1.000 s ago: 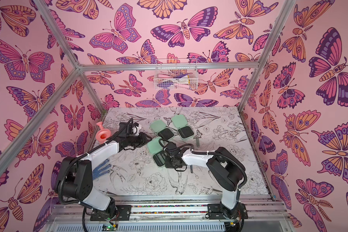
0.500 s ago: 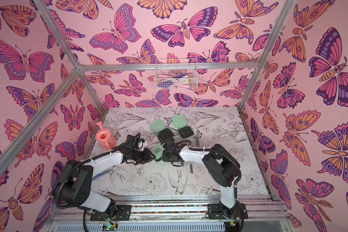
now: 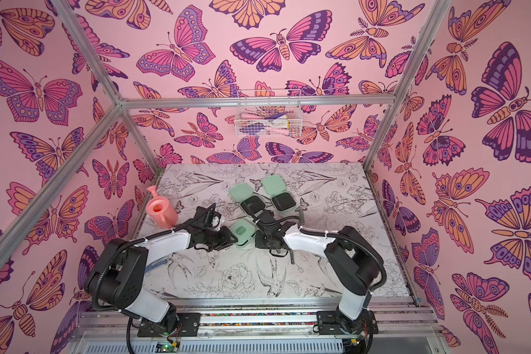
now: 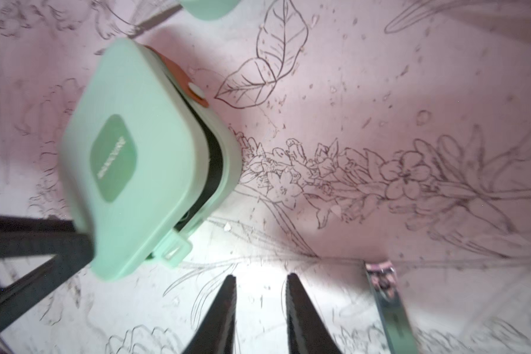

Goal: Organize nail clipper sets
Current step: Close the storage box at the center of the board.

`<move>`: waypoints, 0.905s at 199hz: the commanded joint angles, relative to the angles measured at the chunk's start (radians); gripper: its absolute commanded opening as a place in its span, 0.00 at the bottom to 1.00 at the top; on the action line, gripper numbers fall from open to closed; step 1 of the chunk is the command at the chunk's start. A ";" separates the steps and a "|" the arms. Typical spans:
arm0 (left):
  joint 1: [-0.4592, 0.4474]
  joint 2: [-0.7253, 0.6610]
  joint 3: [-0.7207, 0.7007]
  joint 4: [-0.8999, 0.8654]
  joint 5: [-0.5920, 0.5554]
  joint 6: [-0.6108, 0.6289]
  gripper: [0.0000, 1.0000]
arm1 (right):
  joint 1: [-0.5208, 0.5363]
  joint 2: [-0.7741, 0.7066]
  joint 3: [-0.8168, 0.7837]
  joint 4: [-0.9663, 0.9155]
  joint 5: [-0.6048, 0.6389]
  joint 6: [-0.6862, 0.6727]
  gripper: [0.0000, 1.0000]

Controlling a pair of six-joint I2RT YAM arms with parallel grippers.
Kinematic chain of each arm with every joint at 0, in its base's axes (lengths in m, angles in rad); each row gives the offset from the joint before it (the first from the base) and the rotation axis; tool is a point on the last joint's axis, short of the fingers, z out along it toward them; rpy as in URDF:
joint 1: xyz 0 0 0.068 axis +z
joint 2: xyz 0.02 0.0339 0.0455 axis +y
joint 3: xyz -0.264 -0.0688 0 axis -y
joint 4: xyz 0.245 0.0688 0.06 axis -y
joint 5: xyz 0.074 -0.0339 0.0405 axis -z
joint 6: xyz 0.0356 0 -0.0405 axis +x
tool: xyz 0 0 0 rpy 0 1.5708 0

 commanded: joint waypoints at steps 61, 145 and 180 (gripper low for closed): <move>-0.021 0.058 -0.003 -0.001 -0.042 -0.003 0.34 | 0.004 0.083 0.194 -0.053 -0.035 -0.027 0.47; -0.021 0.043 -0.007 -0.001 -0.044 -0.010 0.34 | 0.016 0.240 0.188 -0.069 0.017 0.012 0.34; -0.021 0.020 -0.008 -0.008 -0.036 -0.015 0.34 | 0.016 0.283 0.203 -0.059 0.022 0.014 0.33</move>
